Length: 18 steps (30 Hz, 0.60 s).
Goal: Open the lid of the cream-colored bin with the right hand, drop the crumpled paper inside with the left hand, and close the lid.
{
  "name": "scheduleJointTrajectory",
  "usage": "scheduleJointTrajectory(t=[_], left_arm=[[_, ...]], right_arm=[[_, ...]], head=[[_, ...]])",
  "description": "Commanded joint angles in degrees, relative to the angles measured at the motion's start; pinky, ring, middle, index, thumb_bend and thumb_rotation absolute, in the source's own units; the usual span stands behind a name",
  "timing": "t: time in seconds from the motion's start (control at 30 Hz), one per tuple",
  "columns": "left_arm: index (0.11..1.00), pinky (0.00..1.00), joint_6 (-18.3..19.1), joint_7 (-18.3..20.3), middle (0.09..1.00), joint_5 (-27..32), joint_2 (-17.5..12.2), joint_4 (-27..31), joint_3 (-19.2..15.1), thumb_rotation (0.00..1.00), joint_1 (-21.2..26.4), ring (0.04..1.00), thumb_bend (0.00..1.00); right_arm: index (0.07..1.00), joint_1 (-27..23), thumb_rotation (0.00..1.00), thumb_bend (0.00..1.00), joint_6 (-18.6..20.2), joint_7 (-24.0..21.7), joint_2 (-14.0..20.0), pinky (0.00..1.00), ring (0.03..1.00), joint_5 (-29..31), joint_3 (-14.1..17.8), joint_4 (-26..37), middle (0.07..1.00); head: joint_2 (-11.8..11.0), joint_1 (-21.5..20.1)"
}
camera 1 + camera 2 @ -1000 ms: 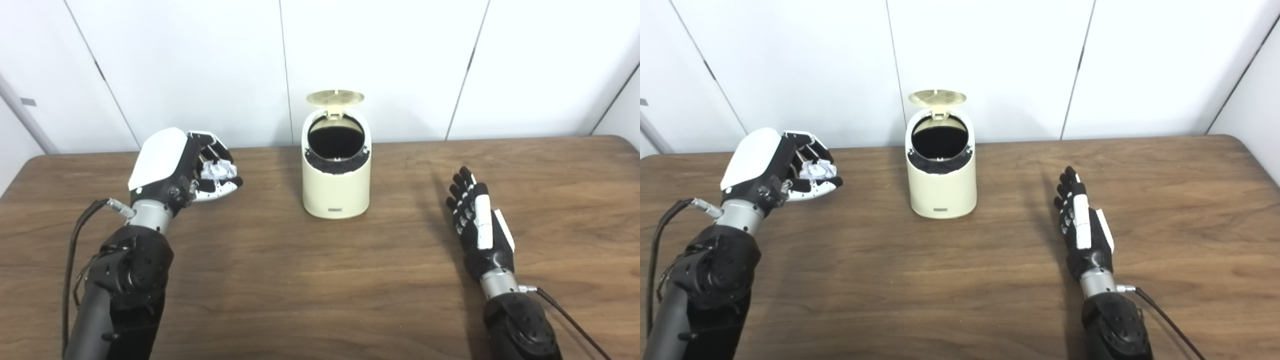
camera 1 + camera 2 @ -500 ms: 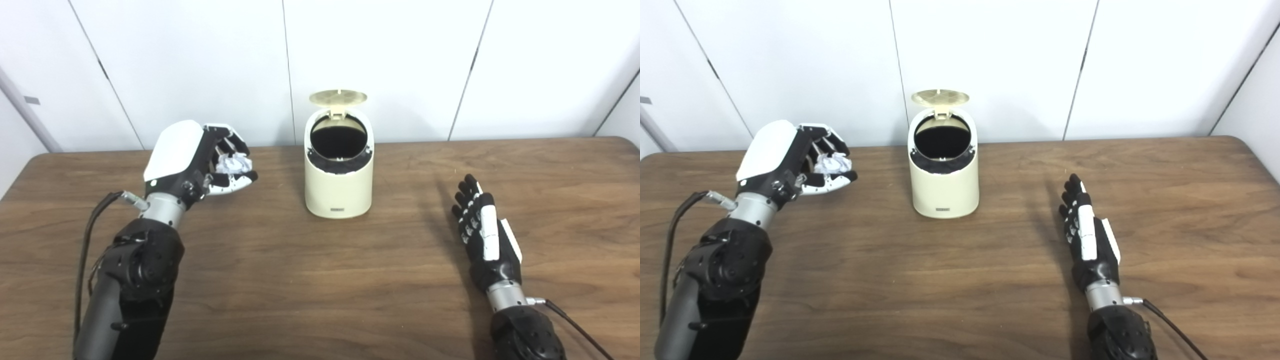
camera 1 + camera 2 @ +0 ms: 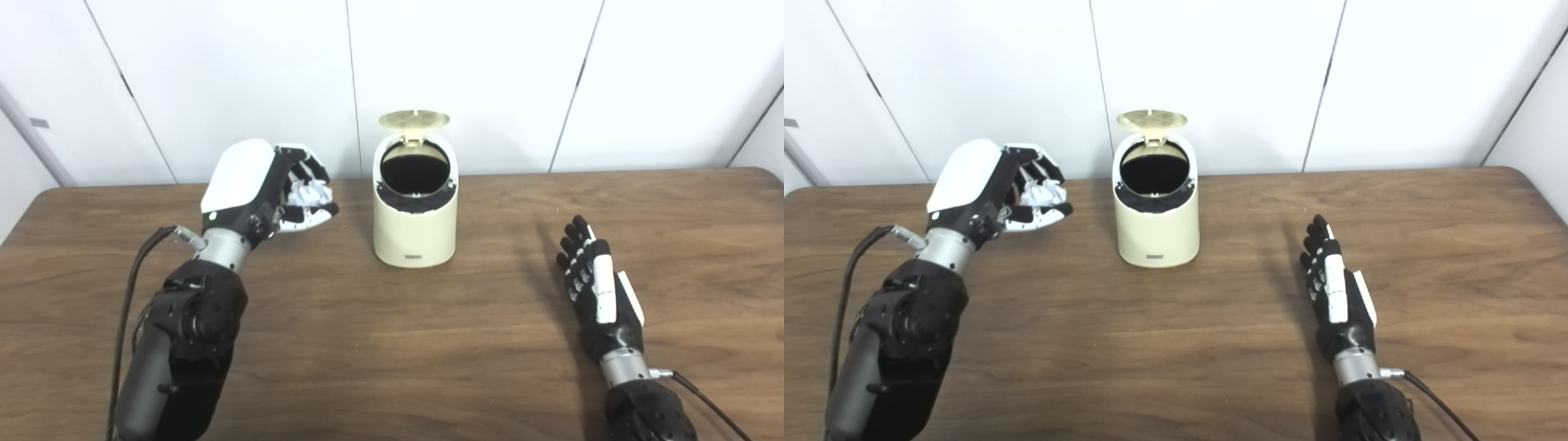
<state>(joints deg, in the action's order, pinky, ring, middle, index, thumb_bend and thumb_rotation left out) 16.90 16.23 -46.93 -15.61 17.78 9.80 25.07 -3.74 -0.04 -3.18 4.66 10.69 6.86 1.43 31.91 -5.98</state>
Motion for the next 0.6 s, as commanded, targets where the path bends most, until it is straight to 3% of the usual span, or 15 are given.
scheduleJointTrajectory(t=[0.0,0.23,0.57], left_arm=[[0.552,0.29,-1.5,-1.7,0.471,-0.4,0.2,0.4,0.3,0.00,3.5,0.366,0.46],[0.511,0.30,-1.7,-1.8,0.493,-1.9,1.2,-2.2,2.3,0.00,6.5,0.393,0.47],[0.525,0.28,-3.3,-3.3,0.461,-2.6,3.0,-6.0,3.9,0.00,9.8,0.372,0.46]], right_arm=[[0.987,0.9,1.00,0.54,-2.4,-0.7,0.2,1.00,1.000,0.4,0.2,-0.7,0.995],[0.989,1.1,1.00,0.54,-2.9,-0.6,-0.2,1.00,1.000,0.4,0.2,-1.3,0.994],[0.991,1.3,1.00,0.54,-3.4,-0.4,-0.7,1.00,1.000,0.0,-0.1,-1.8,0.996]], head=[[0.1,0.0],[-0.3,0.2],[-0.6,0.4]])
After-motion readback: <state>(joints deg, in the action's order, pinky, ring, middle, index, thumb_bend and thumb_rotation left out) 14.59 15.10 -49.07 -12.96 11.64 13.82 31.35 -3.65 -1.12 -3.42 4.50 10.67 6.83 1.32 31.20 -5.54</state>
